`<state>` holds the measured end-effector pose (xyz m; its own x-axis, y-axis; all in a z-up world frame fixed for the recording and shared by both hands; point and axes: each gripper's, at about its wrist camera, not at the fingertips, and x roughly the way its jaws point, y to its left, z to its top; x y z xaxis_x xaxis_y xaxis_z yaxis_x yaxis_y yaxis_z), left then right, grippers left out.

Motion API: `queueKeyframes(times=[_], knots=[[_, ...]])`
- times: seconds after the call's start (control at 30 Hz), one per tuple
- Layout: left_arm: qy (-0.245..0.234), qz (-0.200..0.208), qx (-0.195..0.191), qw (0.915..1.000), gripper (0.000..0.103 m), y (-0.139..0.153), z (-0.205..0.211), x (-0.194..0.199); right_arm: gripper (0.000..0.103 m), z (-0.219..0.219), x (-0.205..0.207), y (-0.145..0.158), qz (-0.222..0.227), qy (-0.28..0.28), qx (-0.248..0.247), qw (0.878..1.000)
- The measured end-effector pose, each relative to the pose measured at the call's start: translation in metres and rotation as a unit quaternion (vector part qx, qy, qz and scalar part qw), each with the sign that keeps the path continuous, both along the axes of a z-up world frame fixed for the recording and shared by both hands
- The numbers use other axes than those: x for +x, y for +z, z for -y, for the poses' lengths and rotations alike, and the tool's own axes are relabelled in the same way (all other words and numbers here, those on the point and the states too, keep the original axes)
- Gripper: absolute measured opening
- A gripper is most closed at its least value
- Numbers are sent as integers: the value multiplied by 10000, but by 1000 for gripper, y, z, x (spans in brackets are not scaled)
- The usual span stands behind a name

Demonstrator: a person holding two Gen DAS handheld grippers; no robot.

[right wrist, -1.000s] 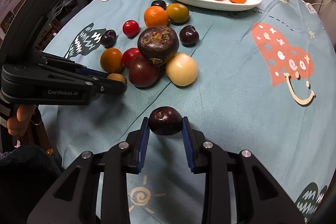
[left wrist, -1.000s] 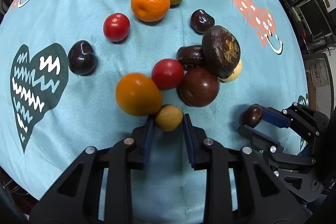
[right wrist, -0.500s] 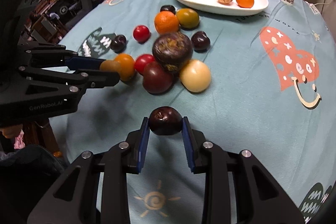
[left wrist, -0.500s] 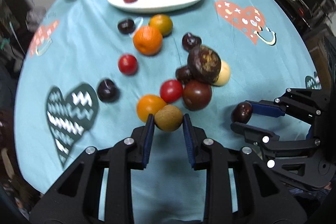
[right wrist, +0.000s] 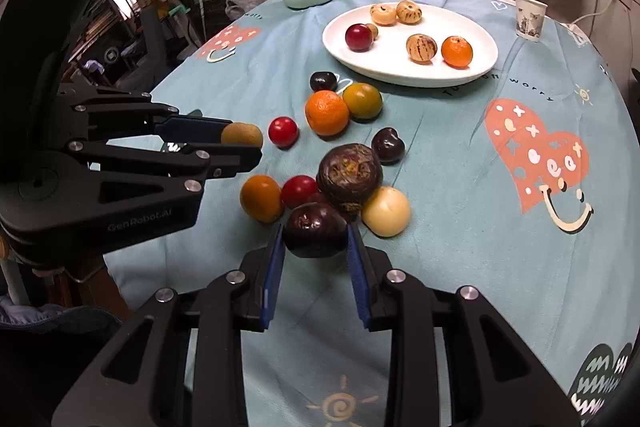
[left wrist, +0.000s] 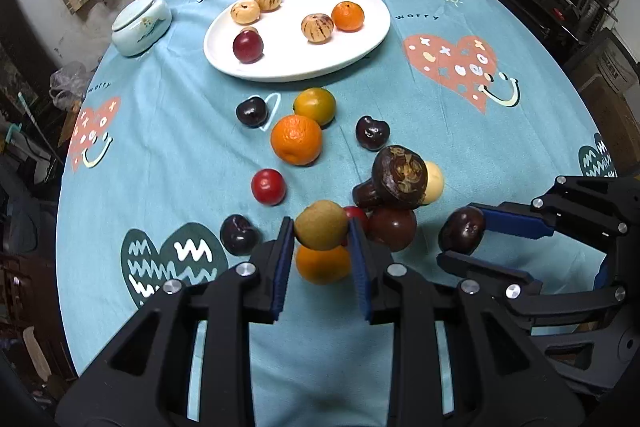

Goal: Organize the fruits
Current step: 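Carry the plum and kiwi in both tools over the white plate, then open both tools to set the plum and kiwi on the plate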

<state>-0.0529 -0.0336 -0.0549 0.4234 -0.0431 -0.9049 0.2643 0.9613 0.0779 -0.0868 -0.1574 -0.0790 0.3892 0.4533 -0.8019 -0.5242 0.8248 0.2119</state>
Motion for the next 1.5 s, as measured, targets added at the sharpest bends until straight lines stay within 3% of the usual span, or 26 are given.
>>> queueKeyframes(times=[0.77,0.97,1.13,1.43,1.5], knots=[[-389,-298,-219,9986,28,-21,-17,46,31,-23,27,-14,-318,-339,-271,9985],[-175,-180,-450,9987,28,-10,-30,102,31,-16,76,15,107,-514,-253,9983],[9,-12,-472,9989,28,-3,-28,171,31,-9,144,32,411,-843,-226,9953],[-23,-165,21,9999,28,-29,-1,254,32,-13,234,-8,139,-1037,-714,9919],[-109,-194,89,9997,43,-35,5,261,32,-12,241,-16,-14,-1045,-751,9917]])
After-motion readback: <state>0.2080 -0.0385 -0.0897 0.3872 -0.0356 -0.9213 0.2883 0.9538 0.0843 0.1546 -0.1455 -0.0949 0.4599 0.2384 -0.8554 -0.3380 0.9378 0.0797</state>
